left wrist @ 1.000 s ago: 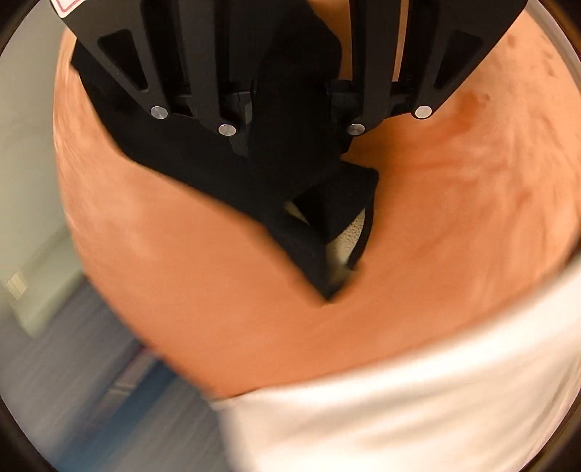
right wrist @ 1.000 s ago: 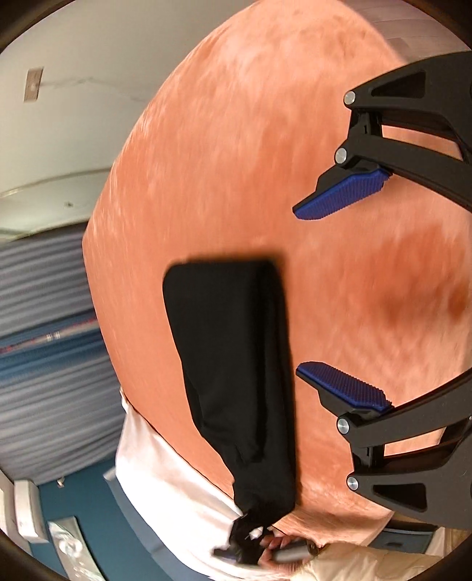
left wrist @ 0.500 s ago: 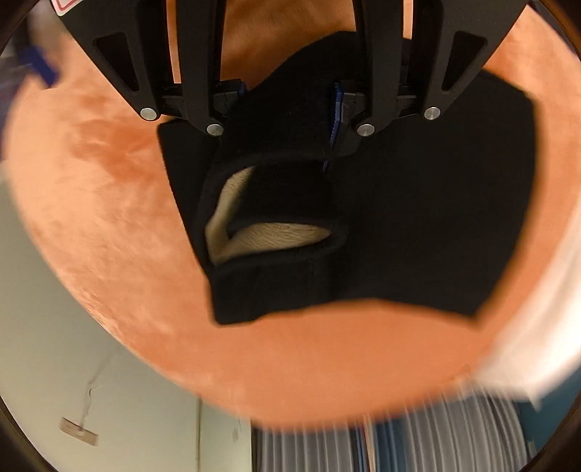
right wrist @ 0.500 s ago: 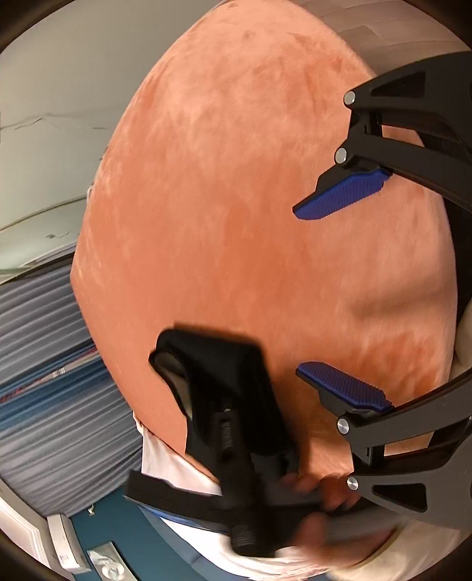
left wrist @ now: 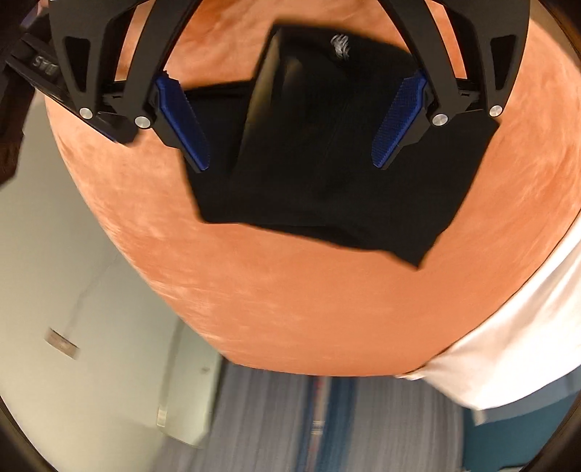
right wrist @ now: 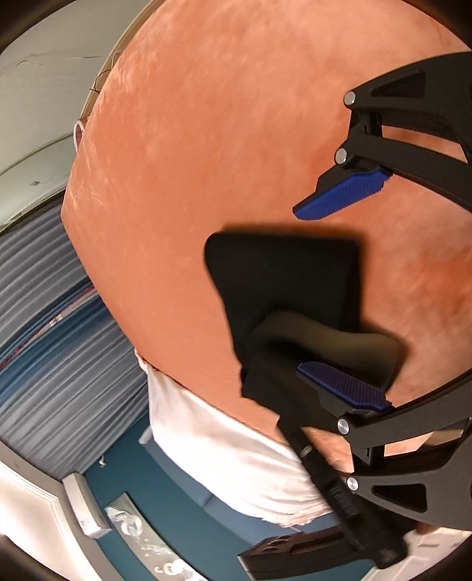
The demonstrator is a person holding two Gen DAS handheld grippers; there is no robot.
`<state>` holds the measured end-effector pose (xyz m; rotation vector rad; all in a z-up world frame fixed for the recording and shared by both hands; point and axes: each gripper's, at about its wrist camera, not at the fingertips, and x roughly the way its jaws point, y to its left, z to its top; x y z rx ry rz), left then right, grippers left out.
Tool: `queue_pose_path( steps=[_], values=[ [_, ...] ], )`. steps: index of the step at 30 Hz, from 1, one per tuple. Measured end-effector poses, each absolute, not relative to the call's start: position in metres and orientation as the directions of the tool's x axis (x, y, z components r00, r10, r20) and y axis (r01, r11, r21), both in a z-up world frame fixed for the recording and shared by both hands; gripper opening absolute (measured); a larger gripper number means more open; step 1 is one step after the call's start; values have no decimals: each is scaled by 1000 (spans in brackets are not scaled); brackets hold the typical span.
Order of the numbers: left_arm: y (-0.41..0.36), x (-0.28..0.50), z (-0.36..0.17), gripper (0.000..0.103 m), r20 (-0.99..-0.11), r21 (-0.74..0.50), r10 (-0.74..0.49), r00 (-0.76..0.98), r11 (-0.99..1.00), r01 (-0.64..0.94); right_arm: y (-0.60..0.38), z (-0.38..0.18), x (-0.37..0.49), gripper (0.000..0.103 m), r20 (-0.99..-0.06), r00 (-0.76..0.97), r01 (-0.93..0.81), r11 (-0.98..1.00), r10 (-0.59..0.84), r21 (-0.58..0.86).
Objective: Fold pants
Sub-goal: 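Grasp the edge of the black pants bundle with the right gripper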
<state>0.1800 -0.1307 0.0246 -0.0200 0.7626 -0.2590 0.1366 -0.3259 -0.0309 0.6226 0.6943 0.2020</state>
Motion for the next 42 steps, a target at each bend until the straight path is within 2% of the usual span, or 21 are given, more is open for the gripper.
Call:
queue_pose_path(
  steps=[3, 5, 7, 13, 15, 16, 18, 21, 22, 23, 24, 26, 28, 29, 32, 34, 35, 37, 39, 41, 42],
  values=[
    [-160, 180, 35, 84, -672, -44, -238, 702, 958, 283, -341, -27, 129, 79, -533, 781, 82, 791, 327, 606],
    [-158, 169, 45, 87, -645, -63, -293, 706, 941, 333, -353, -28, 124, 80, -551, 771, 113, 782, 320, 613],
    [-139, 154, 52, 87, -619, -56, -279, 734, 948, 313, -354, -28, 123, 81, -561, 755, 104, 782, 340, 614],
    [-41, 124, 46, 88, -624, 51, -11, 781, 997, 54, -266, -50, 161, 81, -603, 632, -59, 806, 487, 589],
    [-12, 126, 44, 88, -625, 86, 68, 777, 996, -18, -235, -62, 176, 80, -624, 606, -79, 818, 493, 570],
    [0, 127, 43, 88, -629, 95, 96, 771, 994, -47, -223, -66, 182, 76, -632, 604, -89, 830, 485, 551],
    [18, 127, 42, 88, -632, 92, 123, 765, 992, -83, -197, -72, 194, 33, -687, 595, -108, 889, 417, 446],
    [33, 129, 42, 88, -639, 81, 134, 758, 991, -107, -208, -47, 193, 17, -653, 620, -121, 876, 434, 467],
    [40, 125, 41, 88, -638, 77, 132, 759, 991, -107, -223, -27, 191, 15, -626, 661, -116, 880, 414, 460],
    [39, 126, 40, 88, -637, 76, 128, 760, 992, -103, -235, -14, 189, 5, -611, 690, -107, 890, 388, 444],
    [38, 129, 38, 88, -638, 80, 126, 760, 992, -98, -247, -5, 190, 4, -601, 709, -95, 895, 368, 436],
    [36, 133, 31, 88, -647, 83, 117, 753, 993, -84, -273, -4, 203, 5, -640, 708, -48, 925, 299, 378],
    [35, 141, 21, 89, -668, 82, 103, 737, 995, -64, -284, -38, 225, 8, -736, 635, 6, 951, 236, 310],
    [29, 144, 15, 89, -683, 89, 100, 723, 995, -53, -290, -57, 230, 13, -767, 587, 37, 937, 260, 346],
    [22, 144, 8, 89, -687, 105, 93, 721, 994, -27, -291, -48, 206, 25, -674, 653, 29, 878, 345, 478],
    [19, 142, 5, 89, -683, 128, 100, 723, 992, -16, -282, -37, 196, 54, -636, 673, -3, 861, 378, 508],
    [18, 142, 4, 89, -684, 139, 104, 722, 990, -11, -276, -35, 191, 75, -628, 675, -19, 860, 387, 510],
    [17, 142, 4, 89, -683, 138, 103, 723, 990, -11, -266, -36, 186, 76, -645, 656, -29, 867, 392, 498],
    [18, 142, 5, 89, -683, 130, 101, 723, 991, -16, -270, -40, 167, 67, -599, 680, -16, 825, 424, 565],
    [22, 141, 7, 90, -682, 124, 103, 724, 992, -24, -277, -53, 150, 67, -563, 668, -5, 760, 486, 650],
    [25, 141, 6, 91, -684, 125, 107, 721, 992, -28, -276, -63, 144, 67, -580, 641, 4, 753, 503, 658]
  ],
)
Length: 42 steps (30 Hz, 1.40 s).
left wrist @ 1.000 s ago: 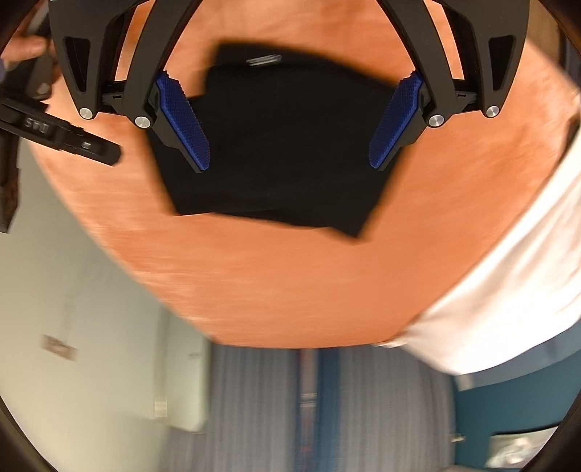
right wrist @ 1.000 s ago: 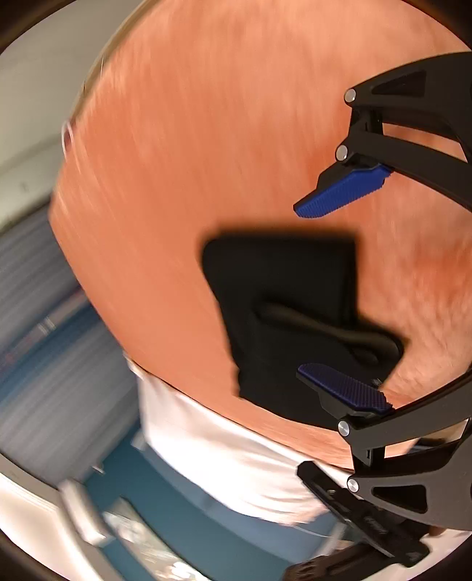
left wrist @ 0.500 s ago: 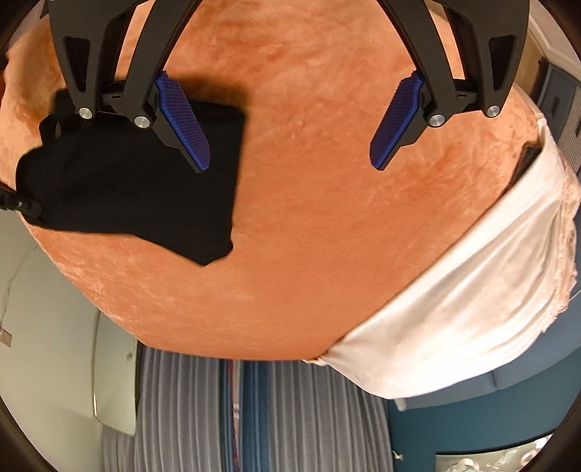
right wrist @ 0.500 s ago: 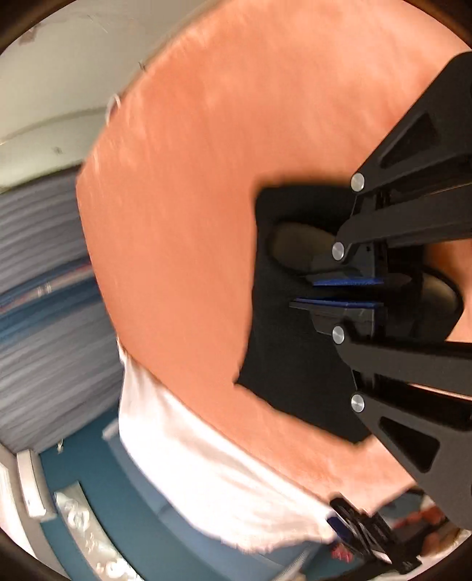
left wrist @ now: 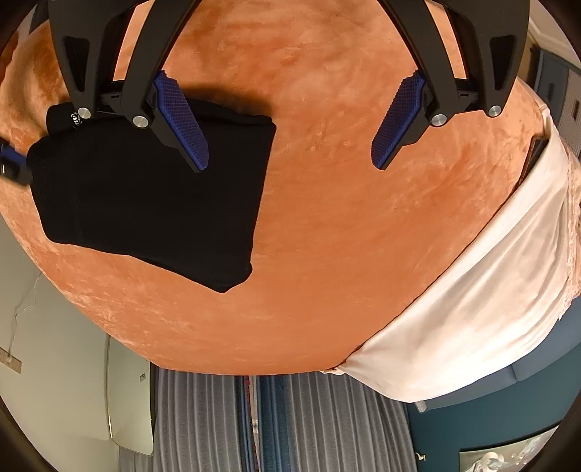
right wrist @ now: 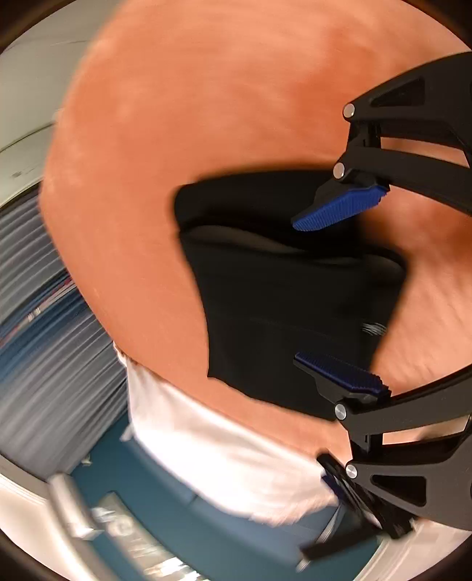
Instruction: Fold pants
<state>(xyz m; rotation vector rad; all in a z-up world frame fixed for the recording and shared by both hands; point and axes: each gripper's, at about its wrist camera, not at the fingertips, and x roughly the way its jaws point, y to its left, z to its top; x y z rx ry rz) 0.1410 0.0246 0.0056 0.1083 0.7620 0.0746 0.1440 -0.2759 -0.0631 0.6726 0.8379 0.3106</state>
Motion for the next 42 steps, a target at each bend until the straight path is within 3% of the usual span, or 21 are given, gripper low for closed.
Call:
queue_pose_path(
  steps=[3, 4, 5, 6, 7, 9, 13, 16, 17, 19, 21, 23, 26, 28, 30, 35, 37, 38, 39, 41, 42],
  values=[
    [26, 145, -3, 91, -702, 133, 122, 702, 990, -40, -262, -90, 139, 66, -630, 571, 5, 765, 526, 644],
    [25, 146, -5, 91, -708, 130, 122, 695, 991, -42, -256, -96, 140, 60, -630, 557, -5, 760, 541, 649],
    [24, 146, -7, 91, -715, 116, 114, 690, 992, -44, -247, -97, 142, 42, -629, 559, -29, 770, 541, 637],
    [22, 146, -6, 91, -720, 102, 101, 687, 994, -39, -242, -97, 149, 16, -640, 557, -43, 788, 529, 614],
    [20, 146, -6, 91, -723, 90, 88, 685, 995, -33, -238, -94, 156, 9, -651, 557, -53, 804, 516, 593],
    [16, 144, -2, 91, -718, 93, 86, 691, 995, -27, -242, -62, 163, 8, -634, 612, -80, 835, 472, 545],
    [12, 137, 9, 91, -686, 112, 83, 723, 994, -8, -268, 3, 159, 8, -581, 740, -106, 912, 338, 396],
    [7, 142, 1, 91, -703, 105, 80, 707, 994, -8, -280, -61, 192, 13, -759, 593, -37, 951, 269, 308],
    [6, 144, -2, 91, -714, 100, 79, 696, 995, -10, -284, -73, 189, 16, -746, 596, -28, 937, 296, 349],
    [4, 146, -6, 91, -728, 91, 70, 682, 996, -5, -296, -63, 174, 23, -690, 649, -17, 912, 321, 409],
    [3, 145, -9, 91, -730, 105, 73, 679, 994, 6, -305, -42, 161, 47, -645, 702, 13, 900, 302, 435],
    [1, 147, -11, 91, -729, 124, 83, 679, 992, 12, -315, -24, 163, 60, -584, 729, -20, 865, 356, 501],
    [-3, 151, -12, 91, -728, 124, 80, 681, 992, 15, -321, -16, 197, 64, -580, 718, -7, 837, 385, 547],
    [-8, 151, -10, 91, -726, 111, 66, 685, 994, 22, -320, -28, 222, 64, -630, 689, 34, 853, 358, 521],
    [-11, 151, -8, 91, -728, 106, 53, 683, 994, 36, -307, -47, 240, 27, -682, 616, 27, 854, 395, 519],
    [-3, 151, 2, 92, -725, 82, -16, 688, 991, 110, -307, -28, 187, 23, -634, 693, -7, 883, 342, 469],
    [1, 160, 0, 92, -741, 39, -61, 669, 990, 133, -306, -55, 196, 24, -700, 639, 27, 900, 318, 434],
    [2, 166, -3, 92, -754, 17, -75, 653, 991, 133, -302, -67, 198, 29, -720, 621, 35, 906, 311, 422],
    [1, 171, -5, 92, -764, 9, -79, 641, 991, 133, -304, -64, 191, 41, -699, 643, 47, 894, 315, 446],
    [1, 174, -5, 92, -767, 9, -69, 638, 993, 119, -313, -46, 177, 49, -637, 701, 57, 865, 321, 499],
    [2, 174, -4, 92, -764, 4, -72, 641, 993, 117, -314, -37, 172, 62, -612, 727, 54, 862, 312, 504]
  ],
)
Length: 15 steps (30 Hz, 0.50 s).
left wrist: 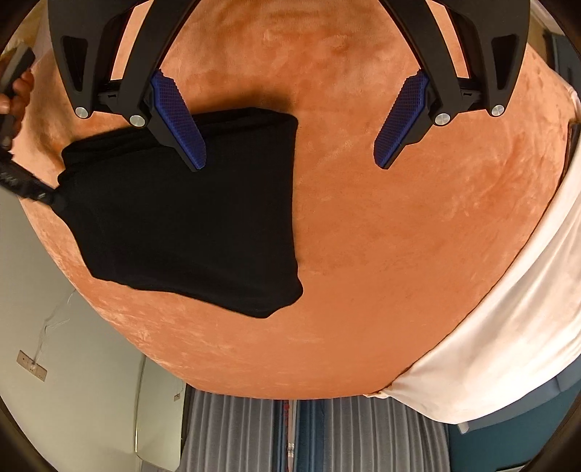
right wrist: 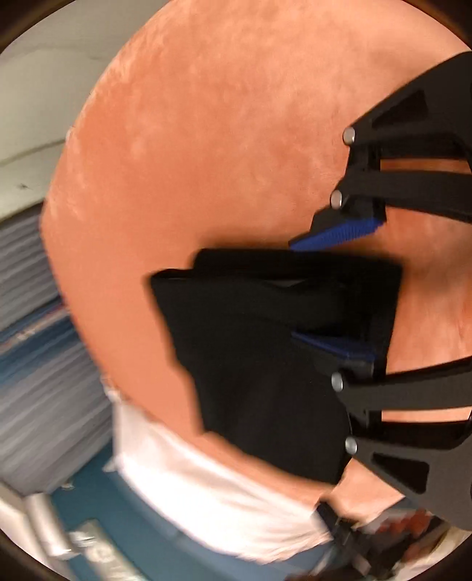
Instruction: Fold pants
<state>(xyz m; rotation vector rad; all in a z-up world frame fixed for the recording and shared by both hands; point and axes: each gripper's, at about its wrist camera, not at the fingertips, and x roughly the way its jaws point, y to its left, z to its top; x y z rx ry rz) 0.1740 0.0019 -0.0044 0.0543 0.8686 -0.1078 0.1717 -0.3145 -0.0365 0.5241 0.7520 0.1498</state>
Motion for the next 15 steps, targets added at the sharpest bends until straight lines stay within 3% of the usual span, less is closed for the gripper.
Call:
queue_pose_path(
  steps=[2, 5, 9, 12, 14, 15],
  values=[
    [3, 174, -4, 92, -764, -11, -83, 640, 993, 116, -314, -24, 169, 75, -590, 752, 53, 865, 295, 499],
    [-1, 182, 2, 92, -765, -61, -135, 629, 989, 137, -315, -30, 174, 76, -600, 734, 53, 854, 318, 517],
    [-5, 211, 3, 92, -801, -231, -278, 530, 960, 155, -331, -59, 201, 82, -633, 666, 122, 779, 394, 615],
    [9, 245, -33, 91, -870, -246, -226, 438, 969, 12, -338, -86, 205, 86, -605, 629, 128, 702, 489, 700],
    [19, 257, -54, 90, -871, -345, -314, 378, 938, -17, -333, -100, 210, 86, -595, 591, 131, 663, 545, 737],
    [25, 263, -69, 90, -841, -466, -431, 328, 884, -34, -330, -107, 213, 86, -582, 572, 134, 634, 578, 761]
  ],
)
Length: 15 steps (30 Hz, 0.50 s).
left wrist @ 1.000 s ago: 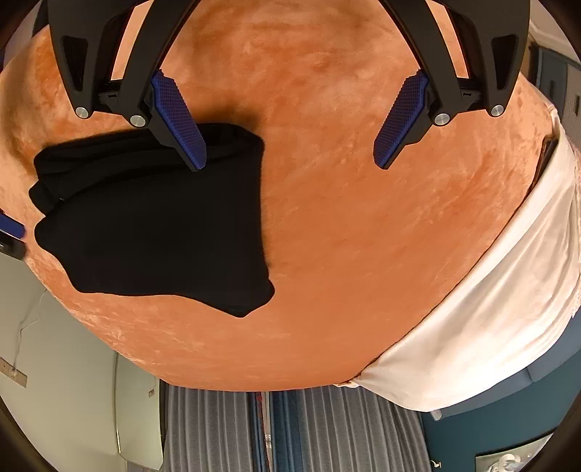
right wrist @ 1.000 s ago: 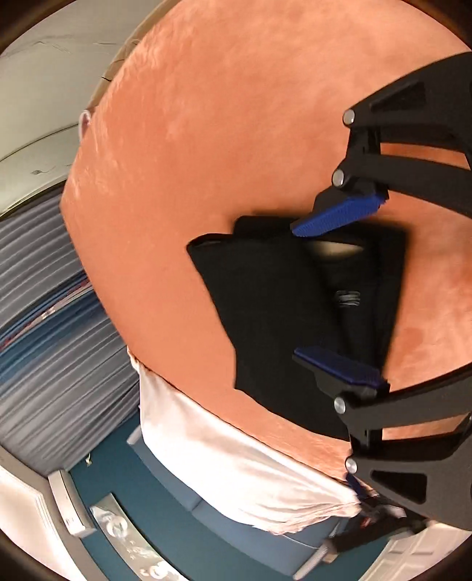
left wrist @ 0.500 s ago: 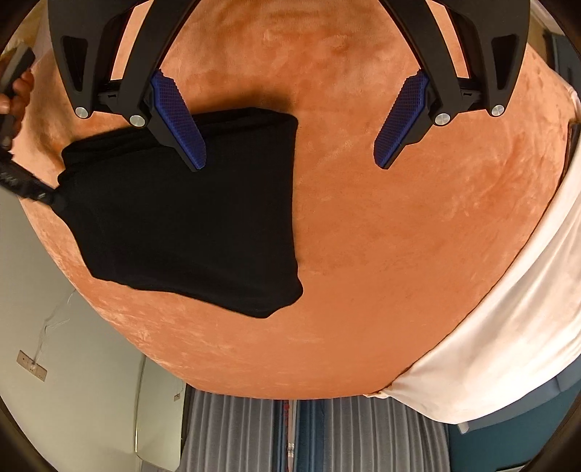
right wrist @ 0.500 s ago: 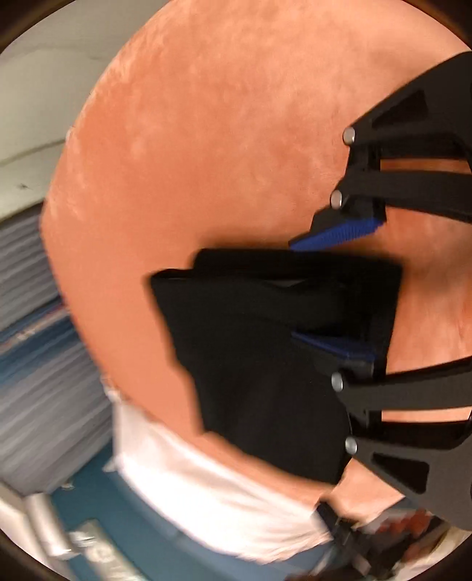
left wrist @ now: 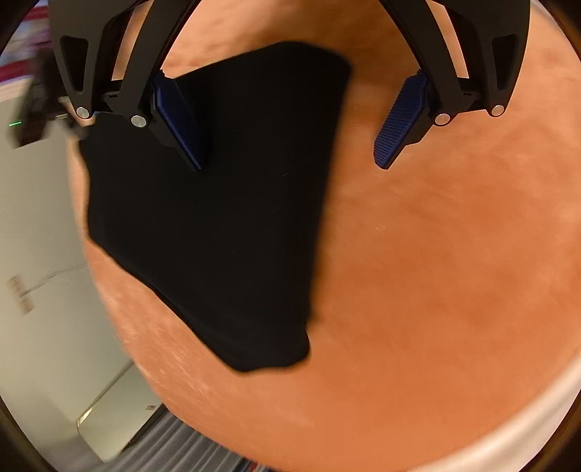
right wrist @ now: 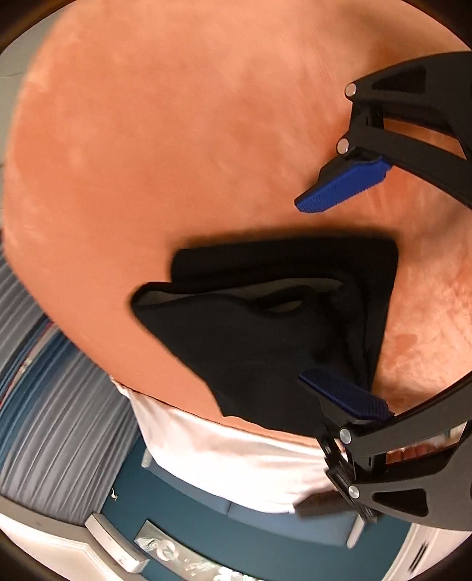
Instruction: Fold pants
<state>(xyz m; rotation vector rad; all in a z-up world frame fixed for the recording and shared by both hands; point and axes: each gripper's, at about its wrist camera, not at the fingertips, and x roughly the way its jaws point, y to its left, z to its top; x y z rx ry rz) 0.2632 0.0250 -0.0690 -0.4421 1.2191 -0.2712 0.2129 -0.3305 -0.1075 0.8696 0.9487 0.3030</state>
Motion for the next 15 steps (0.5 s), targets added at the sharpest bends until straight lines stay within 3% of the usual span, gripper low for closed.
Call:
queue_pose_path(
  steps=[2, 5, 7, 8, 9, 10, 11, 14, 15],
  values=[
    [29, 269, -92, 90, -786, -598, -561, 260, 796, -90, -323, -116, 217, 90, -564, 566, 126, 613, 601, 780],
    [26, 274, -93, 90, -765, -617, -574, 291, 784, -76, -309, -114, 227, 98, -555, 574, 104, 619, 602, 779],
    [20, 281, -94, 90, -755, -626, -584, 297, 777, -65, -304, -115, 233, 98, -564, 590, 112, 634, 577, 765],
    [16, 285, -96, 90, -759, -620, -578, 300, 782, -61, -301, -115, 234, 94, -579, 604, 122, 654, 549, 747],
    [11, 288, -98, 87, -769, -600, -559, 310, 799, -46, -299, -115, 235, 66, -605, 603, 135, 681, 519, 719],
    [6, 288, -95, 74, -786, -564, -527, 323, 825, -26, -297, -118, 237, 50, -601, 593, 129, 673, 536, 728],
    [2, 285, -93, 66, -797, -540, -507, 330, 841, -12, -301, -123, 235, 43, -555, 602, 136, 611, 574, 780],
    [-1, 272, -81, 42, -784, -535, -506, 359, 845, 23, -301, -119, 220, 38, -540, 626, 136, 603, 562, 786],
    [0, 262, -74, 39, -775, -540, -512, 370, 841, 32, -300, -114, 214, 37, -541, 630, 130, 611, 558, 781]
  ],
)
